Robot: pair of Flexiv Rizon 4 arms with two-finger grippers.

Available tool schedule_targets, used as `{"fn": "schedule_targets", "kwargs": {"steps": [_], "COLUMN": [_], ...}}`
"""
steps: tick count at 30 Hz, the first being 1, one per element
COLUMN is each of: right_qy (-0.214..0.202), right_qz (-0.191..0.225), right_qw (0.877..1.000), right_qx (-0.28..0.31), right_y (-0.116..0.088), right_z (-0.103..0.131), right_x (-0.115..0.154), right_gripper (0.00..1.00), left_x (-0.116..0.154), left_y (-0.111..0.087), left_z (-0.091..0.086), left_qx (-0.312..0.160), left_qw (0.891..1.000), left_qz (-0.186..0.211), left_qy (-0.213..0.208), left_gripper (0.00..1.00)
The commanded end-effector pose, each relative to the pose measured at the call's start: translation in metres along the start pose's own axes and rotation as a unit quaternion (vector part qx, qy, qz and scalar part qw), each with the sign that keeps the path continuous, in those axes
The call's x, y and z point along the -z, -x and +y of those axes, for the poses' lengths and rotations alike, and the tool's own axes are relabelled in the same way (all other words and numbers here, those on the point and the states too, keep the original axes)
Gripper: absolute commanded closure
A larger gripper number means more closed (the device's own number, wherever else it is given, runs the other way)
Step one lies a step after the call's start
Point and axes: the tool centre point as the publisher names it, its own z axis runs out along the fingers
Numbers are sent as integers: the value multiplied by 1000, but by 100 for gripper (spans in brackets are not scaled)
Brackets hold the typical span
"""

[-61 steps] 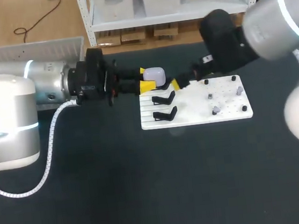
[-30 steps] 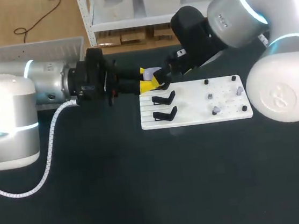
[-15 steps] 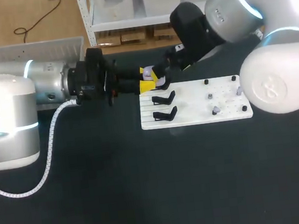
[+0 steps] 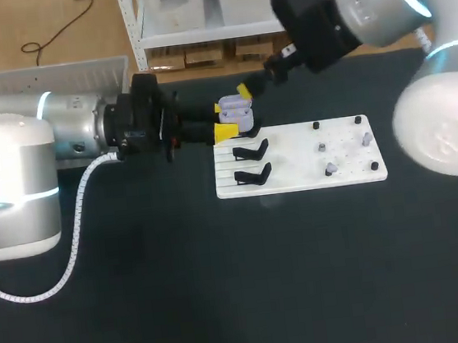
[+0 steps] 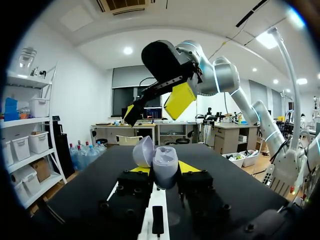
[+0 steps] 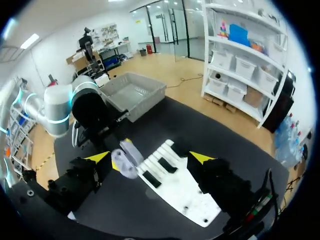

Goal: Pick up each earbud case from the left stands, insert the matching earbuds, close the lid, and place the case in the box.

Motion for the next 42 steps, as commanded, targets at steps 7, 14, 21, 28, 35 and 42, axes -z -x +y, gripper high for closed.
{"fn": "schedule_targets", "kwargs": {"steps": [7, 14, 21, 28, 35, 42], "right_qy": [-118, -214, -262, -278, -280, -267], "right_qz": [63, 104, 177, 241, 265, 289], "right_qw": [991, 968, 943, 915, 904, 900], "right_qx": [-14, -76, -108, -163, -184, -190], "right_y": [-41, -73, -106, -134, -153, -166], "right_z": [-46, -82, -110, -132, -139, -141], "right_x": [45, 41, 29, 19, 6, -8], "right_gripper": [0, 0, 0, 0, 0, 13], "left_x": [0, 0, 0, 0, 0, 0], "left_y": [0, 0, 0, 0, 0, 0], "left_z": [1, 1, 1, 1, 1, 1], "left_qx": [0, 0, 0, 0, 0, 0], "left_qw": [1000, 1000, 1000, 1000, 1000, 1000], "left_qz": [1, 1, 1, 1, 1, 1], "left_qy": [-1, -1, -1, -1, -1, -1], "left_gripper": [100, 100, 100, 100, 100, 100]}}
